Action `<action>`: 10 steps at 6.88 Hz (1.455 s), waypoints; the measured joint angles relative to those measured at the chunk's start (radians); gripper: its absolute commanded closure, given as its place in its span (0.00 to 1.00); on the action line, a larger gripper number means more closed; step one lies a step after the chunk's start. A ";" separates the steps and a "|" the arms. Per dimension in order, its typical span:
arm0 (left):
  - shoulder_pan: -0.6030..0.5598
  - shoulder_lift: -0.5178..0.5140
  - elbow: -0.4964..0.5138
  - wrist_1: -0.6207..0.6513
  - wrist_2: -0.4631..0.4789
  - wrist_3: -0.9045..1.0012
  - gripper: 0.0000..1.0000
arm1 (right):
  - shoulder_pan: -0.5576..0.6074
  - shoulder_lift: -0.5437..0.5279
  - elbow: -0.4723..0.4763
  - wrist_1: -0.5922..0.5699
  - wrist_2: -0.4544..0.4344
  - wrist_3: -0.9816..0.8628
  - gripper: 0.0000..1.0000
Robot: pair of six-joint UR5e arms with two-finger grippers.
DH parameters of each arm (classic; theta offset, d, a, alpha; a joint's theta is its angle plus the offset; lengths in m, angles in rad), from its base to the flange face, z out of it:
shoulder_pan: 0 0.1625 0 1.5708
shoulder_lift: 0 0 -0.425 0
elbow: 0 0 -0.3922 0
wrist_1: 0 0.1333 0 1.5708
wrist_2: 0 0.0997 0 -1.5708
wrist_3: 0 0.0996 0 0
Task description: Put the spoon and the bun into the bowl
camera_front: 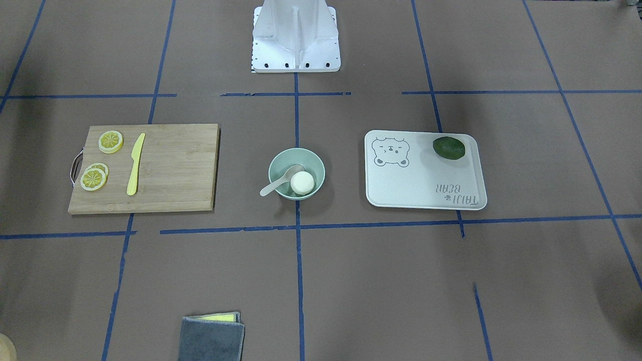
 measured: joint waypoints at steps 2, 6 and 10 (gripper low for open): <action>0.000 -0.003 0.000 -0.039 -0.006 0.000 0.00 | -0.005 0.000 -0.001 0.001 0.006 0.002 0.00; 0.002 -0.004 0.002 -0.077 -0.010 0.001 0.00 | -0.012 0.006 -0.004 0.007 0.021 0.002 0.00; 0.003 -0.001 0.003 -0.116 -0.011 0.001 0.00 | -0.013 0.005 -0.039 0.008 0.038 -0.008 0.00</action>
